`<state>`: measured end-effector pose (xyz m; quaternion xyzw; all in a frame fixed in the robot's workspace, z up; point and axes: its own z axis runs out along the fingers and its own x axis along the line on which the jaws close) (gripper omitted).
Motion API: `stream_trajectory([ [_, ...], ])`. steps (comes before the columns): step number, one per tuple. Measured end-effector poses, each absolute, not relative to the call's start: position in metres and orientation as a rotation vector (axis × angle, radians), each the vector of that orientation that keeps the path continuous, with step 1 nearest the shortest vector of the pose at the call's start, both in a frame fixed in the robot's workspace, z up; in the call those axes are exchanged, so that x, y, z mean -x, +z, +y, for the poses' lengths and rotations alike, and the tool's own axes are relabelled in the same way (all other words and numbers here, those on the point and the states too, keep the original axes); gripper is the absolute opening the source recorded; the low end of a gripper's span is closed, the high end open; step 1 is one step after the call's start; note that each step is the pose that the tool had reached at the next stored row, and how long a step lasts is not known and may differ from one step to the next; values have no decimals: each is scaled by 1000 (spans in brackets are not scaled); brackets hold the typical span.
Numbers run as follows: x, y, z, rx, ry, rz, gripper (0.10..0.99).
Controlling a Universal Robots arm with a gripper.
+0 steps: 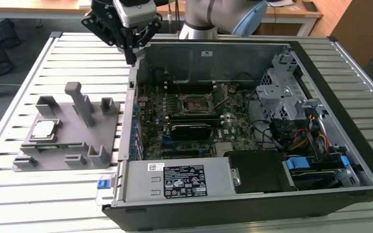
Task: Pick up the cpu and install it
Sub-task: 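Reach for the cpu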
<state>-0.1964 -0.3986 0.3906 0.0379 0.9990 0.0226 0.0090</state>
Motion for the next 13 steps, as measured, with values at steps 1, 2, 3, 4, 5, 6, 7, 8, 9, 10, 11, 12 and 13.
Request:
stream_trajectory([
  [1,200,391,-399,-118,71,3120,106],
  [2,203,391,-399,-119,70,3121,106],
  [3,206,391,-399,-119,70,3121,106],
  [4,209,391,-399,-119,70,3121,106],
  [5,212,391,-399,-119,70,3121,106],
  [6,214,391,-399,-119,70,3121,106],
  [7,217,391,-399,-119,71,3121,106],
  [8,219,391,-399,-119,70,3121,106],
  [9,223,391,-399,-119,70,3121,106],
  [10,226,390,-399,-119,71,3121,106],
  [11,229,390,-399,-119,70,3121,106],
  [12,233,390,-399,-119,70,3121,106],
  [13,236,390,-399,-119,70,3121,106],
])
